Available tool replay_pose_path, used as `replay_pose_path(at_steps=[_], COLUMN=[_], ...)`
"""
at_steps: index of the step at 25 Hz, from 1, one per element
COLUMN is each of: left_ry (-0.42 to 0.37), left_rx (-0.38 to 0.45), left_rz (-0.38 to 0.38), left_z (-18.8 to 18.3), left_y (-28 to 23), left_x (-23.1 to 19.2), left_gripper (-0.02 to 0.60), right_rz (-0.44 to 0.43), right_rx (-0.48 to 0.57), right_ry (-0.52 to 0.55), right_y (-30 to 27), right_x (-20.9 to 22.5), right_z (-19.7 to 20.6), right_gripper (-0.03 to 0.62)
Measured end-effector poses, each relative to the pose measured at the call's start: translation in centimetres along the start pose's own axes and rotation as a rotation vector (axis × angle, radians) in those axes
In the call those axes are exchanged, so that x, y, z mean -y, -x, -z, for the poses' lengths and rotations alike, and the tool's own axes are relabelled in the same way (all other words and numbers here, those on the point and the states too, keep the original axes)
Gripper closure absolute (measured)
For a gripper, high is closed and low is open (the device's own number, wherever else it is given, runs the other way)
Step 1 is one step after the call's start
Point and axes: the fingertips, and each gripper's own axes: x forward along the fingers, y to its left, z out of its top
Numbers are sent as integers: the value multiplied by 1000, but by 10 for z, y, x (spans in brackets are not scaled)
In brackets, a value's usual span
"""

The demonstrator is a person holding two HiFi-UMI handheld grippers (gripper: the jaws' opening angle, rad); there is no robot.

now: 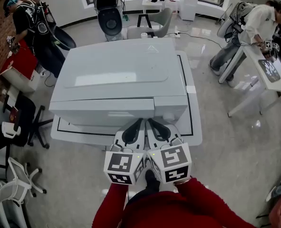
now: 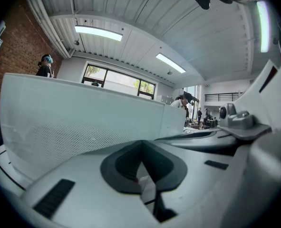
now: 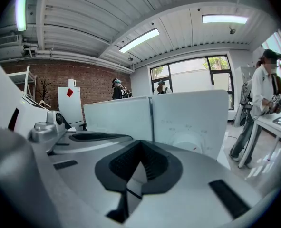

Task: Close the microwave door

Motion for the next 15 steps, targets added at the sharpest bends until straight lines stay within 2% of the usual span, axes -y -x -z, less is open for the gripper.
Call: replay_pose_path(at_steps=[6,9,15], left_ry=[3,42,50], left_rx=[-33,-25,-23], left_rz=[22,26,19], left_z=[1,3,6], left_y=[-9,-10,-11], left_x=[-3,-4,-5], left_gripper=[572,572,572], right_rz=[42,33,29], right_rx=[3,-3,0], right_ry=[5,10,2], right_y=[-4,-5,-6], right_x=[8,6,7], right_z=[-4,-4,-3], right_gripper=[582,582,582])
